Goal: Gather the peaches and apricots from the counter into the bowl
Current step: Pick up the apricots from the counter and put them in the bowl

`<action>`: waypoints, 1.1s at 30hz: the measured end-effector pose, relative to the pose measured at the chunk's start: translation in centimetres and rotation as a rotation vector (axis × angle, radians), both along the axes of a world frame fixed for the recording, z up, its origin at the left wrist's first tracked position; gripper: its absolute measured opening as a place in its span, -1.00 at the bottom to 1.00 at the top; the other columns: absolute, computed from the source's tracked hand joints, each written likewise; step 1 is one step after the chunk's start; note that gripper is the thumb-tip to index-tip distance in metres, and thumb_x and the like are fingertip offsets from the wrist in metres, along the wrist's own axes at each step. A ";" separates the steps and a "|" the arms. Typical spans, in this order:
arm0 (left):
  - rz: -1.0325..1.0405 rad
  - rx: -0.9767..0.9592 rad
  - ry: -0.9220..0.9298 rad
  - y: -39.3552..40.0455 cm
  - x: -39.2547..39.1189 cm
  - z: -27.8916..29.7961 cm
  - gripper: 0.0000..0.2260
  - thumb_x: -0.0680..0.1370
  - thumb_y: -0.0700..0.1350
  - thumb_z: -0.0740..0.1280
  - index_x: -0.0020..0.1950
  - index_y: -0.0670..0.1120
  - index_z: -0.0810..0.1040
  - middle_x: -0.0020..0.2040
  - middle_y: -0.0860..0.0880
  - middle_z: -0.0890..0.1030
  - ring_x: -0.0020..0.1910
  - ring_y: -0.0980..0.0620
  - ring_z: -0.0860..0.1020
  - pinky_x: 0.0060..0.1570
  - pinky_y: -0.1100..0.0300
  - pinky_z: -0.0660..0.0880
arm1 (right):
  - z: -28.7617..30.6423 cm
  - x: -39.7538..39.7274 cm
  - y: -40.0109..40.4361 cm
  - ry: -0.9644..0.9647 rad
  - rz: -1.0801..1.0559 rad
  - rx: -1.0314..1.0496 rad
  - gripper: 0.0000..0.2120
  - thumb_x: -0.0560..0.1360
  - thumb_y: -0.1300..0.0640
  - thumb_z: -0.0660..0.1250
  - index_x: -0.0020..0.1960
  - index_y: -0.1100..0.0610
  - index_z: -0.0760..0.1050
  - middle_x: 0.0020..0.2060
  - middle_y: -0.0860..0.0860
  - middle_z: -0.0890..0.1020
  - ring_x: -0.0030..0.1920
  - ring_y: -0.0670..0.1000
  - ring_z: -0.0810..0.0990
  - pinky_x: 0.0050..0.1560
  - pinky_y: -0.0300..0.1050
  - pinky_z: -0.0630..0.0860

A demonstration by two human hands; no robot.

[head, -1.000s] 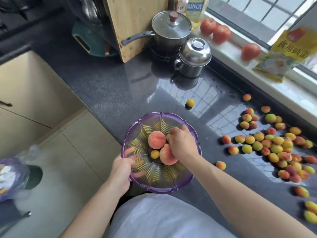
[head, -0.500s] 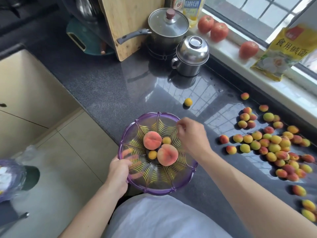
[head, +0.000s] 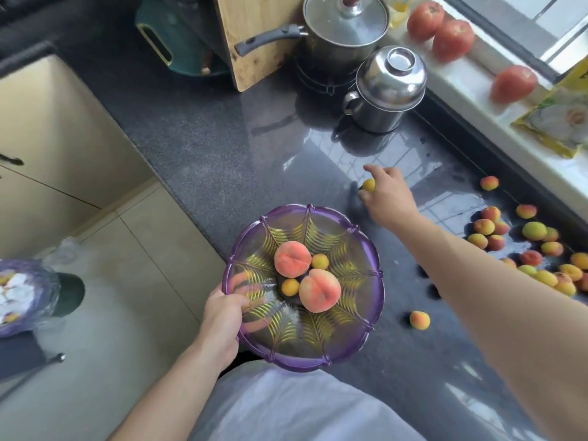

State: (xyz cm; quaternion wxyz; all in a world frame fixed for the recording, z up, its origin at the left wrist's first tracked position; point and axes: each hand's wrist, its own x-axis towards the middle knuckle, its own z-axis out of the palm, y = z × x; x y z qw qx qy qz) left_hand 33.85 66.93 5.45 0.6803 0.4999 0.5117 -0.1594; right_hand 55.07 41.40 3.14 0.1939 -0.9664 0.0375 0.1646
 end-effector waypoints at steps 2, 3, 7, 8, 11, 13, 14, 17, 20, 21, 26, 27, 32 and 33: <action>-0.002 -0.002 0.004 0.0 0.1 0.1 -0.62 0.69 -0.46 0.14 0.30 -0.12 0.59 0.18 -0.18 0.70 0.19 -0.24 0.69 -0.05 -0.20 0.71 | -0.7 0.4 0.2 0.017 0.084 -0.045 -0.60 0.58 0.12 0.32 0.42 0.09 0.46 0.32 0.18 0.37 0.21 0.29 0.51 0.23 0.04 0.43; -0.001 -0.004 0.005 0.0 0.1 0.2 -0.62 0.69 -0.46 0.14 0.30 -0.12 0.60 0.18 -0.18 0.70 0.19 -0.24 0.69 -0.06 -0.20 0.71 | -1.0 0.3 0.1 0.015 0.105 -0.055 -0.66 0.57 0.14 0.34 0.34 0.11 0.50 0.27 0.18 0.37 0.16 0.29 0.52 0.17 0.02 0.44; 0.006 -0.016 -0.007 -0.2 0.2 0.8 -0.62 0.68 -0.48 0.13 0.24 -0.11 0.59 0.13 -0.17 0.69 0.14 -0.24 0.69 -0.21 -0.12 0.73 | -1.5 -1.8 -1.9 -0.015 0.037 -0.047 -0.68 0.58 0.15 0.34 0.31 0.14 0.46 0.21 0.20 0.42 0.12 0.31 0.53 0.04 0.00 0.39; 0.008 -0.022 -0.014 -0.2 0.2 1.0 -0.62 0.67 -0.49 0.12 0.22 -0.11 0.59 0.11 -0.16 0.68 0.11 -0.23 0.69 -0.24 -0.10 0.73 | -1.5 -2.6 -2.7 -0.017 0.023 -0.051 -0.68 0.60 0.14 0.32 0.34 0.14 0.46 0.21 0.20 0.44 0.15 0.31 0.52 0.08 0.03 0.41; -0.007 -0.035 -0.034 -0.4 0.3 1.0 -0.62 0.66 -0.51 0.11 0.18 -0.11 0.58 0.08 -0.18 0.67 0.05 -0.22 0.69 -0.31 -0.09 0.72 | -1.1 -5.4 -5.0 -0.029 -0.016 0.002 -0.68 0.63 0.15 0.28 0.38 0.13 0.49 0.19 0.20 0.46 0.16 0.26 0.52 0.09 -0.08 0.46; -0.021 -0.045 -0.050 -0.6 0.2 0.9 -0.61 0.64 -0.52 0.10 0.16 -0.11 0.57 0.07 -0.21 0.67 0.04 -0.22 0.67 -0.34 -0.10 0.72 | -0.1 -7.4 -5.9 -0.073 -0.141 0.090 -0.68 0.63 0.16 0.28 0.37 0.07 0.52 0.18 0.16 0.50 0.04 0.12 0.51 -0.20 -0.44 0.38; -0.024 -0.047 -0.052 -0.7 0.2 0.7 -0.61 0.64 -0.52 0.10 0.15 -0.11 0.56 0.08 -0.23 0.67 0.05 -0.23 0.67 -0.33 -0.12 0.72 | 0.6 -8.3 -6.2 -0.108 -0.213 0.139 -0.69 0.61 0.15 0.30 0.34 0.03 0.54 0.16 0.13 0.54 0.02 0.08 0.51 -0.25 -0.48 0.36; -0.035 -0.047 -0.053 -1.2 0.2 0.3 -0.60 0.64 -0.52 0.08 0.16 -0.11 0.56 0.14 -0.25 0.67 0.15 -0.28 0.67 -0.25 -0.16 0.72 | 2.8 -11.3 -5.9 -0.175 -0.320 0.272 -0.70 0.54 0.11 0.39 0.26 -0.05 0.60 0.04 0.06 0.65 0.03 0.04 0.59 0.04 -0.15 0.52; -0.033 -0.056 -0.062 -1.7 -0.2 0.2 -0.60 0.65 -0.50 0.07 0.24 -0.13 0.56 0.14 -0.25 0.66 0.19 -0.29 0.67 -0.13 -0.19 0.69 | 5.4 -14.7 -3.9 -0.190 -0.339 0.462 -0.71 0.49 0.14 0.45 0.17 -0.13 0.62 0.03 -0.01 0.66 -0.01 -0.10 0.64 0.13 -0.04 0.59; -0.034 -0.056 -0.060 -1.8 -0.3 0.0 -0.60 0.66 -0.50 0.07 0.28 -0.14 0.54 0.15 -0.25 0.66 0.19 -0.28 0.67 -0.09 -0.20 0.68 | 6.2 -15.7 -2.5 -0.187 -0.305 0.509 -0.71 0.48 0.16 0.47 0.13 -0.15 0.62 0.05 -0.05 0.63 -0.01 -0.14 0.64 0.12 -0.12 0.59; -0.047 -0.069 -0.071 -2.1 -1.3 -0.7 -0.67 0.67 -0.45 0.16 0.27 -0.13 0.55 0.09 -0.25 0.71 0.06 -0.24 0.70 0.05 -0.28 0.65 | 5.6 -20.1 5.4 -0.213 0.234 0.376 -0.75 0.50 0.10 0.44 0.17 0.01 0.58 0.05 -0.07 0.54 -0.03 0.00 0.57 0.00 -0.12 0.52; -0.060 -0.077 -0.070 -2.1 -1.5 -0.8 -0.68 0.66 -0.45 0.18 0.24 -0.12 0.58 0.01 -0.22 0.73 -0.04 -0.22 0.70 0.06 -0.28 0.64 | 4.6 -20.5 6.7 -0.290 0.396 0.310 -0.79 0.50 0.11 0.41 0.13 0.07 0.58 0.02 -0.02 0.56 -0.06 0.06 0.55 -0.04 -0.05 0.50; -0.178 -0.093 -0.065 -1.5 -1.9 -0.6 -0.72 0.62 -0.39 0.23 0.13 -0.10 0.65 -0.23 -0.16 0.71 -0.21 -0.15 0.64 -0.22 0.04 0.60 | 0.9 -20.1 9.9 -0.523 0.887 -0.006 -0.87 0.57 0.07 0.24 -0.05 0.12 0.50 -0.18 0.03 0.52 -0.11 0.10 0.39 -0.10 0.04 0.38; -0.201 -0.094 -0.072 -1.4 -1.8 -0.5 -0.72 0.63 -0.37 0.24 0.12 -0.09 0.66 -0.23 -0.13 0.71 -0.21 -0.12 0.64 -0.23 0.06 0.60 | 0.6 -19.9 10.1 -0.541 0.902 -0.044 -0.86 0.59 0.09 0.22 -0.05 0.13 0.50 -0.18 0.04 0.53 -0.10 0.11 0.39 -0.08 0.06 0.39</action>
